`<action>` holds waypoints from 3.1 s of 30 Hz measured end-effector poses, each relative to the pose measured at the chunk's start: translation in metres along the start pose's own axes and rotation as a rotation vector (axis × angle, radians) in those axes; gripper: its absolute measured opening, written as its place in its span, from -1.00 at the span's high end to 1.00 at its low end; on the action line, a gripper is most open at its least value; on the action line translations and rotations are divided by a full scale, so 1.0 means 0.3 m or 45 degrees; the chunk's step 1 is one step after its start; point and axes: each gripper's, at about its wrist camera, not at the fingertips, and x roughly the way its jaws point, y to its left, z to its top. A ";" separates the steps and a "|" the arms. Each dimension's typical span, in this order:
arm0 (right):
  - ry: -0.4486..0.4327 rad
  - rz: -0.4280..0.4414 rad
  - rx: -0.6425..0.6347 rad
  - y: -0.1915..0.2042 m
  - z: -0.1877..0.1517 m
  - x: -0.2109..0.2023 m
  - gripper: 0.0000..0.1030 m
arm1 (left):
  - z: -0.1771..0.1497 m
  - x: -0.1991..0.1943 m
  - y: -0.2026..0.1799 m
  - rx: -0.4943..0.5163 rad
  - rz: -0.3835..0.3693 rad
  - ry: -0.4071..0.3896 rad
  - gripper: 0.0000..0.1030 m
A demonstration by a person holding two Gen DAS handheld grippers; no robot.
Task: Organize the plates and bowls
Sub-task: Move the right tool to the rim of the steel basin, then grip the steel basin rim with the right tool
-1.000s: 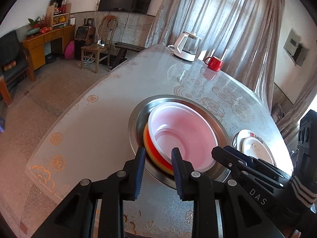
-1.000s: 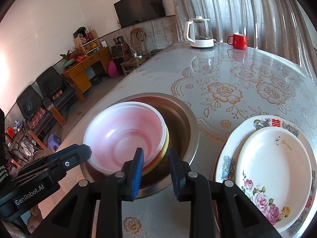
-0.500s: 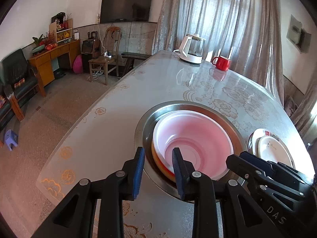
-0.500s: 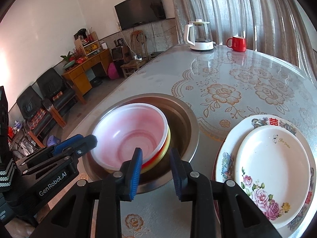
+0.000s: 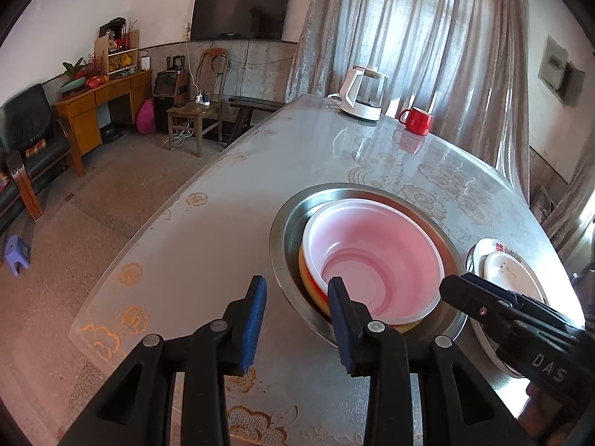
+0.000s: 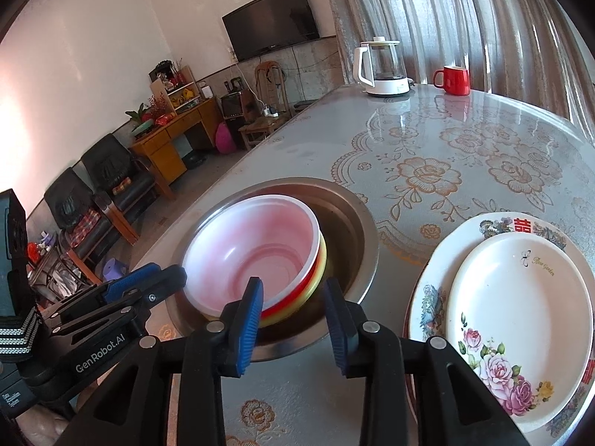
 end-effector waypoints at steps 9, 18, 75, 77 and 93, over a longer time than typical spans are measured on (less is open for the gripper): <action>-0.006 0.040 0.125 -0.086 0.017 -0.014 0.33 | -0.015 -0.007 0.053 -0.061 -0.034 0.000 0.24; 0.020 0.031 0.171 -0.121 0.008 -0.003 0.33 | -0.028 -0.009 0.127 -0.186 -0.126 0.018 0.14; 0.119 0.019 0.208 -0.180 0.064 0.100 0.58 | 0.028 0.122 0.179 -0.414 -0.414 0.159 0.66; 0.117 0.009 0.200 -0.176 0.066 0.101 0.58 | 0.026 0.116 0.175 -0.407 -0.439 0.149 0.77; 0.120 0.031 0.175 -0.165 0.067 0.113 0.69 | 0.031 0.110 0.174 -0.385 -0.429 0.146 0.75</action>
